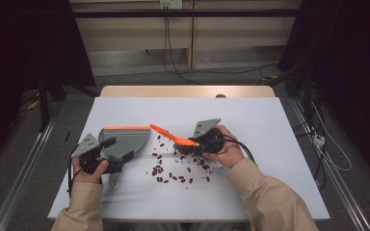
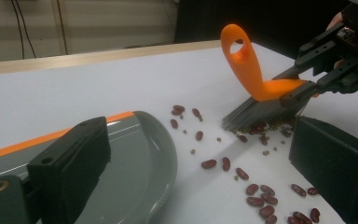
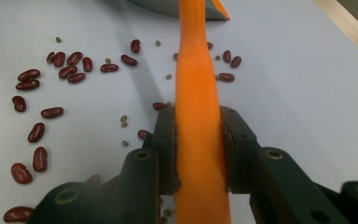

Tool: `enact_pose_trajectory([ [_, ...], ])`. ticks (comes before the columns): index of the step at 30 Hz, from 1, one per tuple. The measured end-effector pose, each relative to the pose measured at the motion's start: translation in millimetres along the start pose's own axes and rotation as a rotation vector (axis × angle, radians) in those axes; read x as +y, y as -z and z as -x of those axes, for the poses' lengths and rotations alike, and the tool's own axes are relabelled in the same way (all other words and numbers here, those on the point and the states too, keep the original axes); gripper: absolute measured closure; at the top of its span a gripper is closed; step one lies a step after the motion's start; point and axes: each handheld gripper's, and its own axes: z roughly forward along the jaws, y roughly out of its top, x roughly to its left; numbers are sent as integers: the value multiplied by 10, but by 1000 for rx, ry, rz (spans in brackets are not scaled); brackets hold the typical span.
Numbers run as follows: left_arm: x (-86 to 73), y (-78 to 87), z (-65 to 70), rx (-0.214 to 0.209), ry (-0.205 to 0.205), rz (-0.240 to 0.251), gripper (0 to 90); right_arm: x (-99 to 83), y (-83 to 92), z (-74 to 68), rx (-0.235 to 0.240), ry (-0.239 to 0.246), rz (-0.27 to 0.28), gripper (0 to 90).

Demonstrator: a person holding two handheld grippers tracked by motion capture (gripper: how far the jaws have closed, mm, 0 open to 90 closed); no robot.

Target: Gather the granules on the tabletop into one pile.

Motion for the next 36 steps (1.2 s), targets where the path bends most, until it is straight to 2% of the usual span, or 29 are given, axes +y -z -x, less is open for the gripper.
enact_pose_trajectory([
  [3,-2,-1,-2,3,-1,-3,52,-3,26,-5,-20,-17,12,716],
  [6,-2,-2,3,3,-1,-1,52,10,65,46,-41,-48,55,716],
  [11,-10,-8,-5,5,2,-7,52,60,65,229,-74,-94,100,716],
  [16,-12,-10,-10,14,3,-5,50,149,-72,415,-121,-119,121,716],
  [20,-15,-3,-17,20,6,-6,50,240,-251,514,-155,-115,118,716],
  [23,-14,12,-24,26,12,0,50,311,-394,568,-153,-115,120,716],
  [26,-16,25,-32,28,16,5,50,388,-537,584,-165,-89,97,716],
  [31,-27,46,-52,28,17,5,51,458,-745,560,-150,-51,73,716],
  [33,-31,57,-62,26,15,-1,51,482,-788,521,-132,-50,68,716],
  [36,-32,73,-70,29,10,0,54,506,-799,447,-102,-6,43,715],
])
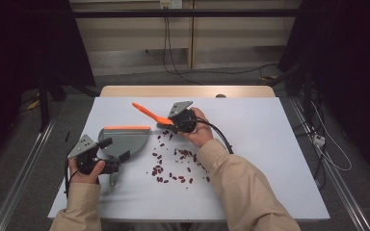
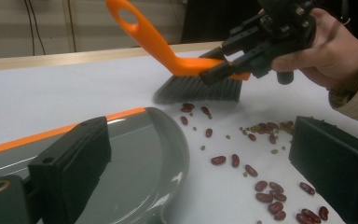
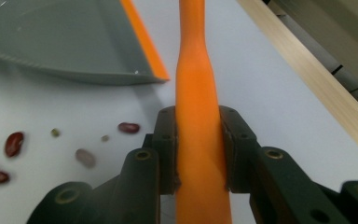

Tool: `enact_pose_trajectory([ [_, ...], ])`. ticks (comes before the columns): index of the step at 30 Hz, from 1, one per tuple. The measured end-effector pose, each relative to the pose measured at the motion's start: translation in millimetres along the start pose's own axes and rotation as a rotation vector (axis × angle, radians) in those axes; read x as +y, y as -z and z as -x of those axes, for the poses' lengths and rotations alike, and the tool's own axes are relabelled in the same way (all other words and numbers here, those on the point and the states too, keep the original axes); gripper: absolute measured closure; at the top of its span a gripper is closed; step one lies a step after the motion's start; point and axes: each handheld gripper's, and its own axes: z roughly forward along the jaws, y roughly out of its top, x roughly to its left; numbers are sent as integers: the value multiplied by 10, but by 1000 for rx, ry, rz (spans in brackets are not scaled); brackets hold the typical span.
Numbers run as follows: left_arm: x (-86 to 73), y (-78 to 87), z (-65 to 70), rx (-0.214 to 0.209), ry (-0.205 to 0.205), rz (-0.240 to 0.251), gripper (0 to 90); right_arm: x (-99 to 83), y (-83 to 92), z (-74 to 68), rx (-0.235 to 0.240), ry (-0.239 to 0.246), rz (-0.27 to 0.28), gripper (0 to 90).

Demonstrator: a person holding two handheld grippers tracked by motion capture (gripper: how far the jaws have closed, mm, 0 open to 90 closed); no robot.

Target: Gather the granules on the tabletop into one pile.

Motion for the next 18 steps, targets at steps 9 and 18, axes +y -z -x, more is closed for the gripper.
enact_pose_trajectory([
  [9,-28,23,5,-6,-6,-14,54,-51,185,-205,142,89,3,714],
  [18,-56,58,27,-9,-14,-21,54,-147,420,-429,222,118,12,713],
])
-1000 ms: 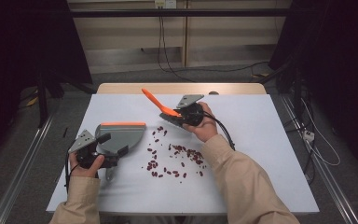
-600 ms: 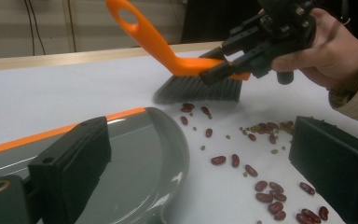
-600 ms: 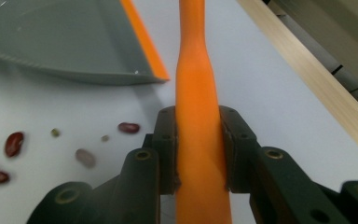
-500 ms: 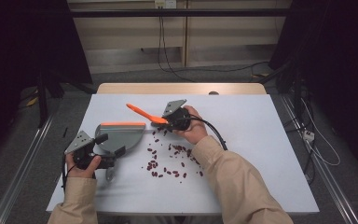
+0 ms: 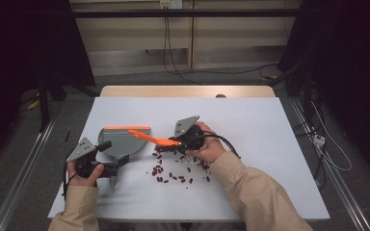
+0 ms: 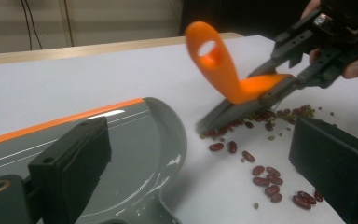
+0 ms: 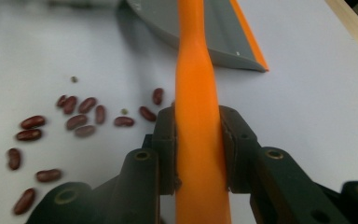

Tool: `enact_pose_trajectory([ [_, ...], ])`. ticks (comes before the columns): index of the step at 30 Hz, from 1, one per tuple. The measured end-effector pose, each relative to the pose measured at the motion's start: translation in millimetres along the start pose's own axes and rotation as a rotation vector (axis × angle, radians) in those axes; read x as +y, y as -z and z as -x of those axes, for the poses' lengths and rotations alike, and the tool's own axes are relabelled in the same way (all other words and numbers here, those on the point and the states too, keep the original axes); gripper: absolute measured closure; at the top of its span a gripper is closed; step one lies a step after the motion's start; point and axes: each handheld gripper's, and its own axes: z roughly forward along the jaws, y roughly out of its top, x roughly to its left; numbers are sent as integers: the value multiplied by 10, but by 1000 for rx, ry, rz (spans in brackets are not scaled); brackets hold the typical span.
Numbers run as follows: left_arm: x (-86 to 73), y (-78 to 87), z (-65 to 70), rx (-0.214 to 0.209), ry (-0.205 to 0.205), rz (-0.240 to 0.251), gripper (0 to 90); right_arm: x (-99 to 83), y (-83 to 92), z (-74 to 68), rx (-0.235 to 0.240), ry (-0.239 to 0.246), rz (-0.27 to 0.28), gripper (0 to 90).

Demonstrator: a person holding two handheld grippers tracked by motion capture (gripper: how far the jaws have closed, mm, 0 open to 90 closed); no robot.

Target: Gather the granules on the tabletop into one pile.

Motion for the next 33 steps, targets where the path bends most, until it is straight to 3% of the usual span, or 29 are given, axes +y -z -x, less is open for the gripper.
enact_pose_trajectory([
  [6,-11,9,9,1,1,1,53,-49,107,-144,29,2,10,713],
  [10,-14,10,13,1,-4,-1,53,-39,166,-178,10,5,19,716],
  [15,-16,4,18,-1,-2,-2,53,13,194,-38,-44,-24,68,716],
  [19,-24,-3,8,-7,1,-10,52,83,86,106,-82,-35,62,716],
  [22,-27,-1,1,-7,3,-7,52,113,-67,173,-95,-17,35,716],
  [26,-32,9,-8,-8,4,-7,52,126,-211,139,-45,-18,35,715],
  [33,-28,15,-12,-7,1,-7,52,131,-132,-14,41,4,10,713],
])
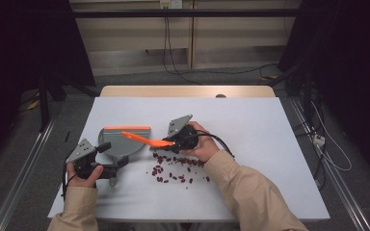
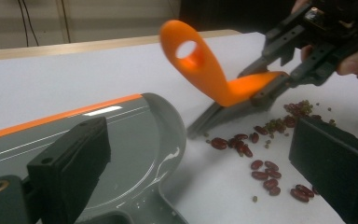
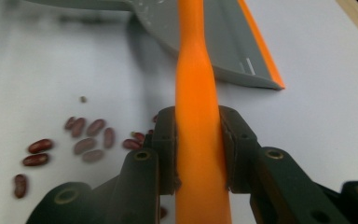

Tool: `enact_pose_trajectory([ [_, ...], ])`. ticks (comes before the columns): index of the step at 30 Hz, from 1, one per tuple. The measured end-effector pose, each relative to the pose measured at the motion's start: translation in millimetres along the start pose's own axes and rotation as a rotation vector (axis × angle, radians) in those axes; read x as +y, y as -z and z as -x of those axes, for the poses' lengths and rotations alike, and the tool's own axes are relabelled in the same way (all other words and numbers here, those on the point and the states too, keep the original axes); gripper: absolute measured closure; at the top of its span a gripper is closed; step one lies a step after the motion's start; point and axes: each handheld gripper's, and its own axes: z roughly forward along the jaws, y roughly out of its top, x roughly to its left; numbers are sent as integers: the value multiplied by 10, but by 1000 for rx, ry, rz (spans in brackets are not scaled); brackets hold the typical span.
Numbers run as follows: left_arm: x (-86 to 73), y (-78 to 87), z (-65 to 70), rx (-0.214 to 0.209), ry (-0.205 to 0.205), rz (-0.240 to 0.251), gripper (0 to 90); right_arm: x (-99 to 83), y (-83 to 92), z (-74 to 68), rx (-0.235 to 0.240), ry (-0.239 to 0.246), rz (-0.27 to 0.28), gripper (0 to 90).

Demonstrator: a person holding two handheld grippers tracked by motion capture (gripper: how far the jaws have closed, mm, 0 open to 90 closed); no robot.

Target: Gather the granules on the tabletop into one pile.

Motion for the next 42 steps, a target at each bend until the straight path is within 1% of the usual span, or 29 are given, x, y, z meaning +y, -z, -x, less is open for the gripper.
enact_pose_trajectory([
  [1,1,3,-3,1,1,1,52,-11,15,-32,1,6,-1,713],
  [2,1,4,-4,1,7,6,53,-31,31,-58,14,4,7,712],
  [5,2,12,-8,2,3,5,53,-69,99,-125,31,2,19,712],
  [8,2,3,0,4,5,5,53,-95,156,-168,28,0,24,713],
  [9,3,2,1,4,4,6,53,-104,173,-168,19,-3,29,714],
  [10,4,3,1,3,-1,3,53,-111,195,-161,-3,-5,35,715],
  [11,5,2,3,2,-3,2,53,-121,223,-147,-28,-20,46,715],
  [12,2,-2,4,2,-2,4,53,-137,256,-120,-41,-42,72,715],
  [13,2,-2,3,2,-3,1,53,-154,302,-90,-55,-80,105,715],
  [14,1,-3,3,2,-3,-1,53,-159,331,-72,-56,-95,115,715],
  [15,0,-5,3,2,-3,-2,53,-161,375,-62,-72,-124,123,715],
  [16,0,-7,2,2,-3,-3,53,-162,409,-57,-87,-142,129,715],
  [19,-3,-19,-1,0,-7,-7,53,-168,491,-54,-109,-213,149,715],
  [21,-4,-23,3,-3,-8,-9,53,-176,537,-56,-107,-280,167,715],
  [23,-3,-25,8,-3,-8,-8,53,-195,576,-53,-86,-341,194,715],
  [24,-4,-25,9,-3,-7,-9,53,-200,590,-55,-80,-364,201,715],
  [25,-5,-27,10,-4,-7,-8,53,-200,598,-62,-78,-377,202,715],
  [27,-6,-28,9,-4,-7,-9,53,-195,610,-83,-72,-382,197,715],
  [29,-5,-29,9,-4,-7,-9,53,-191,615,-100,-62,-434,202,715],
  [31,-5,-30,11,-5,-7,-8,53,-186,615,-115,-54,-454,210,715],
  [32,-6,-31,12,-5,-7,-9,53,-181,612,-127,-61,-467,201,715],
  [34,-6,-31,13,-4,-10,-10,53,-184,601,-137,-54,-482,201,715],
  [37,-4,-30,13,-4,-10,-9,53,-205,580,-157,-60,-557,215,715],
  [39,-5,-31,9,-5,-10,-10,53,-207,571,-178,-78,-605,230,716],
  [40,-5,-31,11,-4,-10,-10,53,-203,567,-187,-90,-627,235,715],
  [42,-3,-30,15,-3,-13,-10,53,-197,552,-200,-89,-663,256,715],
])
